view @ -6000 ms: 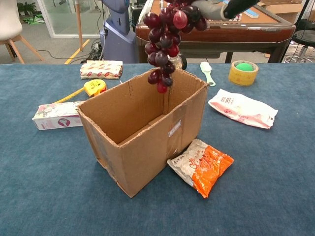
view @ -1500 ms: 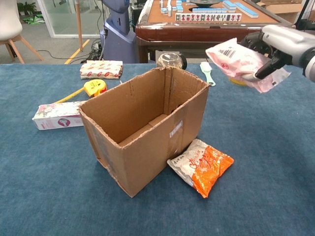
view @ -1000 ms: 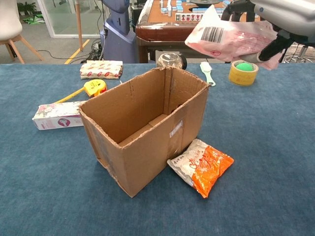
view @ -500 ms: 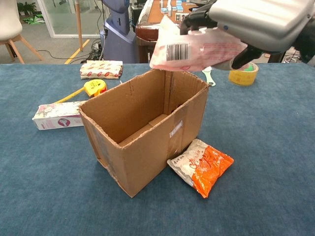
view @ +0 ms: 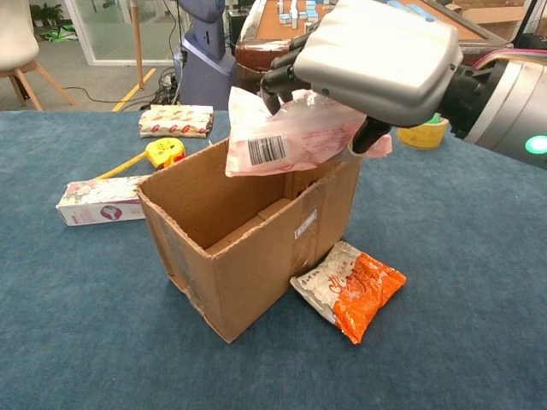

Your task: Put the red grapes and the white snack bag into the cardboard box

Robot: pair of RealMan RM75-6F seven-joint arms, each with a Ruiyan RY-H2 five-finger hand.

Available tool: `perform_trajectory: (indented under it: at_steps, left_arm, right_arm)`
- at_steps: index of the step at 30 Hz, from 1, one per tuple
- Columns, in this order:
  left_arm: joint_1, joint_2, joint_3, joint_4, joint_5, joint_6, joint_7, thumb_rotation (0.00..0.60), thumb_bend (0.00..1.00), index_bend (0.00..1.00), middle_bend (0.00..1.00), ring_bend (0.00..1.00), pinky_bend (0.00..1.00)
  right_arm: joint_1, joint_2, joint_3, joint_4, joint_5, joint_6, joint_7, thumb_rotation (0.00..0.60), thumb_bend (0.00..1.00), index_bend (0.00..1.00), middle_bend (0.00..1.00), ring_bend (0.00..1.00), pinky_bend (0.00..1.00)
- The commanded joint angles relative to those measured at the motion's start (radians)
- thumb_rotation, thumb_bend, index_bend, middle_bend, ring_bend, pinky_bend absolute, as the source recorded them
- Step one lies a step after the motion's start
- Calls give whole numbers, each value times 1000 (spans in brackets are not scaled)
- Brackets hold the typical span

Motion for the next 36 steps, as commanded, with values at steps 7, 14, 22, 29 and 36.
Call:
perform_trajectory:
  at_steps: [7,14,22,29,36]
  left_arm:
    - [0,3,1,-5,5,2,0,600,56,421,296,218,361]
    - [0,3,1,-5,5,2,2,600,56,421,297,218,361]
    - [0,2,3,-5,8,1,5,600,56,421,296,218,361]
    - [-2,2,8,-6,22,-3,-1,600,56,423,299,219,361]
    - [-2,4,16,-17,40,-1,9,600,56,424,301,220,361]
  right_arm:
    - [-11,-11,12,-5,20,2,-27,600,0,230,247,276,438]
    - [-32,7,24,-37,42,21,-30,600,0,156,197,232,415]
    - [-102,76,40,-119,83,92,-70,600,0,156,202,232,394]
    - [-213,167,27,-216,94,206,-123,600,0,158,244,232,393]
    - [-362,236,-14,-300,180,294,-208,600,0,188,257,232,393]
